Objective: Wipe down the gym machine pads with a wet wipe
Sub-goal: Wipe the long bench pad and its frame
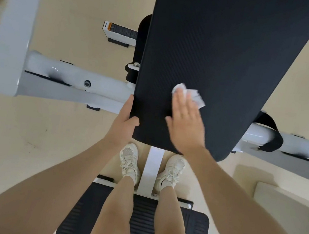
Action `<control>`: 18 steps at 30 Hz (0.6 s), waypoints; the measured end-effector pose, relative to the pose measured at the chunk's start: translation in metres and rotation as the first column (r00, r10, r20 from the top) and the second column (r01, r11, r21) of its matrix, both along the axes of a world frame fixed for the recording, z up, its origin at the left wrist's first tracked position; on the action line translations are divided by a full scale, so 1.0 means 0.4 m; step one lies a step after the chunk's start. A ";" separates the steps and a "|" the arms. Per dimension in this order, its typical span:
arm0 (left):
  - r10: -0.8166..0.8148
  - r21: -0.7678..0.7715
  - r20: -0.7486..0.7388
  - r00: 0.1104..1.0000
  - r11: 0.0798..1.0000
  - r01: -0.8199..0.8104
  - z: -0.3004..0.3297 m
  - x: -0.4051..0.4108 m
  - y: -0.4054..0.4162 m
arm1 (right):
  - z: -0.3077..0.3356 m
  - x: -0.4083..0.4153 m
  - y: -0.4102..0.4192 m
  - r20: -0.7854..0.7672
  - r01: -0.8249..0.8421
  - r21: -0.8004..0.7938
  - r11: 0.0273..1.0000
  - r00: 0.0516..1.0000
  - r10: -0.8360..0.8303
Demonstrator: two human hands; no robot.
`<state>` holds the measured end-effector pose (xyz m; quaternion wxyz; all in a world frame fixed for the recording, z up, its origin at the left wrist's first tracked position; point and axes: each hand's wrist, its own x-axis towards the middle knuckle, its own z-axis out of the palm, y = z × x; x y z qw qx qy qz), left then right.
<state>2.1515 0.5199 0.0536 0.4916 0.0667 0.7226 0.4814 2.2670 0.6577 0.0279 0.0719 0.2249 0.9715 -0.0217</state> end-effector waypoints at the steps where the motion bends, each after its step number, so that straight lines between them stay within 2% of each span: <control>1: -0.011 0.001 0.030 0.999 1.000 0.011 0.002 -0.009 -0.004 | 0.011 0.000 0.028 -0.031 0.066 -0.028 0.997 0.997 -0.067; 3: -0.021 -0.018 0.074 0.997 1.000 0.022 0.005 -0.030 -0.013 | 0.022 -0.011 0.049 -0.062 0.153 -0.095 0.984 0.985 -0.159; 6: 0.042 0.000 0.139 0.989 0.999 -0.043 0.016 -0.059 -0.024 | 0.026 -0.068 0.013 -0.143 0.271 -0.173 0.947 0.944 -0.296; 8: 0.083 0.040 0.174 0.981 0.995 -0.091 0.017 -0.067 -0.038 | 0.025 -0.119 -0.022 -0.168 0.285 -0.212 0.935 0.932 -0.322; 11: 0.098 0.073 0.227 0.969 0.990 -0.118 0.013 -0.072 -0.048 | 0.015 -0.171 -0.073 -0.178 0.157 -0.188 0.970 0.965 -0.190; 14: 0.062 0.119 0.225 0.972 0.989 -0.090 0.006 -0.066 -0.056 | -0.031 -0.152 -0.142 -0.061 -0.080 -0.069 0.994 0.995 0.076; 16: 0.052 0.142 0.220 0.974 0.986 -0.085 0.000 -0.058 -0.065 | -0.071 -0.096 -0.189 -0.005 -0.248 -0.048 0.967 0.969 0.248; 18: 0.068 0.144 0.196 0.978 0.985 -0.098 -0.004 -0.050 -0.064 | -0.106 -0.029 -0.213 0.007 -0.353 -0.054 0.934 0.935 0.354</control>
